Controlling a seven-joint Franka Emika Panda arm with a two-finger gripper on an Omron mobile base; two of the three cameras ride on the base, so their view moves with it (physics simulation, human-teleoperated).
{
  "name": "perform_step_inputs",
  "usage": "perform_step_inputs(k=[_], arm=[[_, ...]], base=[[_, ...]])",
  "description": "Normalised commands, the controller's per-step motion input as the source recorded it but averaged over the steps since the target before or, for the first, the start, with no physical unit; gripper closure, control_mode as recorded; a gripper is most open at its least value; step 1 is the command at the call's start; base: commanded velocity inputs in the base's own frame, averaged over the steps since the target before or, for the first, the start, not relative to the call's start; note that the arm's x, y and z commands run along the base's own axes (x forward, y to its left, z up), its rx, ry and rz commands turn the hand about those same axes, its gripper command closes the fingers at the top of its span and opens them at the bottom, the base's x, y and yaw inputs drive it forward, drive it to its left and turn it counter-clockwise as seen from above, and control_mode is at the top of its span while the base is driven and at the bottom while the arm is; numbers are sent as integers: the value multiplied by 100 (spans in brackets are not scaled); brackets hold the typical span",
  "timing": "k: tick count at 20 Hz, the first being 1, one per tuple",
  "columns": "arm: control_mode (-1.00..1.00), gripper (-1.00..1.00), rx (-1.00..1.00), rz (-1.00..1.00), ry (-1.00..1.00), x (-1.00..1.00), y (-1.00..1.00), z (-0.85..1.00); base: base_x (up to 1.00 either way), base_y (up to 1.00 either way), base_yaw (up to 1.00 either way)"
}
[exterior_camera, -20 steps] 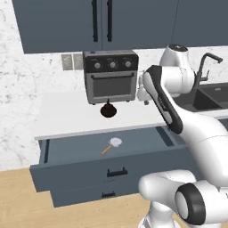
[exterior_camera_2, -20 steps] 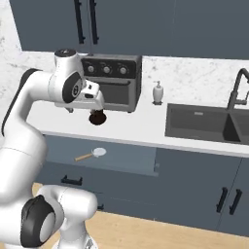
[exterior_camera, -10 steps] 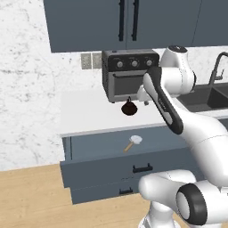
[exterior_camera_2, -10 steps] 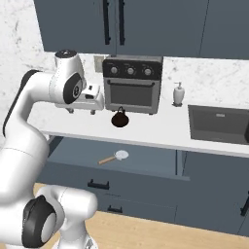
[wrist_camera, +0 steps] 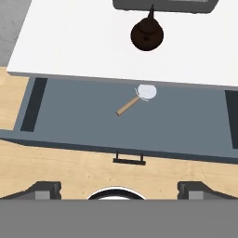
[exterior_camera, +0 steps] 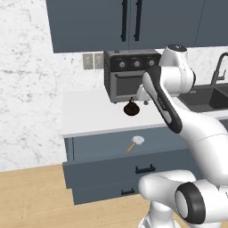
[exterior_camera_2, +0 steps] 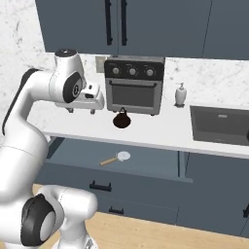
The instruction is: Pick the pizza cutter from the drawer and place it on the counter.
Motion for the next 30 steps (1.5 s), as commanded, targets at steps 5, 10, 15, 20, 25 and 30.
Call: perform_step_inputs(k=[5, 10, 15, 20, 25, 30], arm=[[100, -100, 0, 0, 0, 0, 0, 0], [100, -100, 0, 0, 0, 0, 0, 0], [-100, -100, 0, 0, 0, 0, 0, 0], [-100, -100, 0, 0, 0, 4, -22, -44], [-100, -100, 0, 0, 6, 21, -32, -83], [-100, -100, 0, 0, 19, 23, -10, -94]], base=[[22, 0, 0], [6, 0, 0], [0, 0, 0], [0, 0, 0], [0, 0, 0], [0, 0, 0]])
